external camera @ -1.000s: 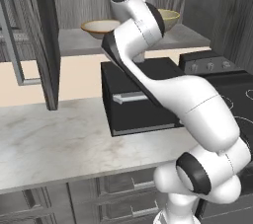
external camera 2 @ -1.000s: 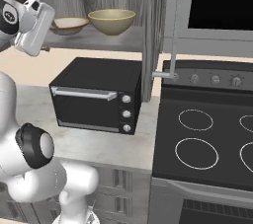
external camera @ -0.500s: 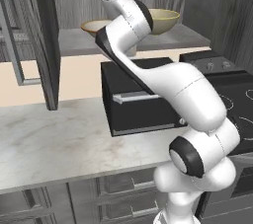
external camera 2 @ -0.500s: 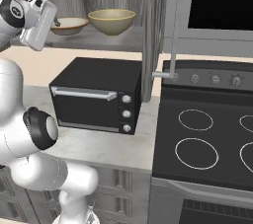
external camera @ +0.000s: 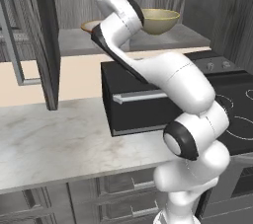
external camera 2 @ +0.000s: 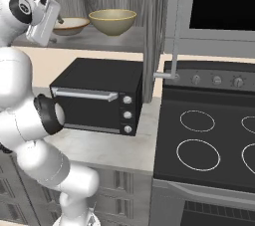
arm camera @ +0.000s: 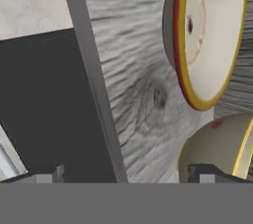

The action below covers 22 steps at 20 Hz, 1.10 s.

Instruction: Move the bowls from the cabinet to the plates on the dining table.

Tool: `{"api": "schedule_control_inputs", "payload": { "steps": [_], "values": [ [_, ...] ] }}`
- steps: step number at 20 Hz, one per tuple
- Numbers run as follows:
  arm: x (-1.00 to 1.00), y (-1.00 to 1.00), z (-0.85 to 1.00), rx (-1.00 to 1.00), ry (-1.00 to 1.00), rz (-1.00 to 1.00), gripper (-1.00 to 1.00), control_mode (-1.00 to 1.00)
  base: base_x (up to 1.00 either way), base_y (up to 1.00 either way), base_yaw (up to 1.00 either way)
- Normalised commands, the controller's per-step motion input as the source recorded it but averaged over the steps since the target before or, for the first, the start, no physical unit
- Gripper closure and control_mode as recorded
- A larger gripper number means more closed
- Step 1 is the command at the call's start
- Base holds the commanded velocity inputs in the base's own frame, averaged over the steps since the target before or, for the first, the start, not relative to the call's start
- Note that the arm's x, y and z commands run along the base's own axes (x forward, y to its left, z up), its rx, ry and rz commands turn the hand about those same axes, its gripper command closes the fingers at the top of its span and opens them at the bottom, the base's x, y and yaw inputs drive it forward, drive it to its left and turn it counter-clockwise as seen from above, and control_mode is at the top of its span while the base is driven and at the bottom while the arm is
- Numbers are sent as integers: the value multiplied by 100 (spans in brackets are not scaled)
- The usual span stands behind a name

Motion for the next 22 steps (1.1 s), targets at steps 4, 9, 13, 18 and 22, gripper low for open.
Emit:
{"api": "schedule_control_inputs", "payload": {
  "steps": [4, 9, 13, 18, 22],
  "values": [
    [46, 9, 0, 0, 0, 2, -100, -100, 0, 0, 0],
    [49, 11, 0, 0, 0, 2, -100, -100, 0, 0, 0],
    [49, 15, 0, 0, 0, 3, -100, -100, 0, 0, 0],
    [48, 20, -6, 0, 0, 4, -100, -100, 0, 0, 0],
    [45, 19, -14, 0, 0, 3, -100, -100, 0, 0, 0]
  ]
}}
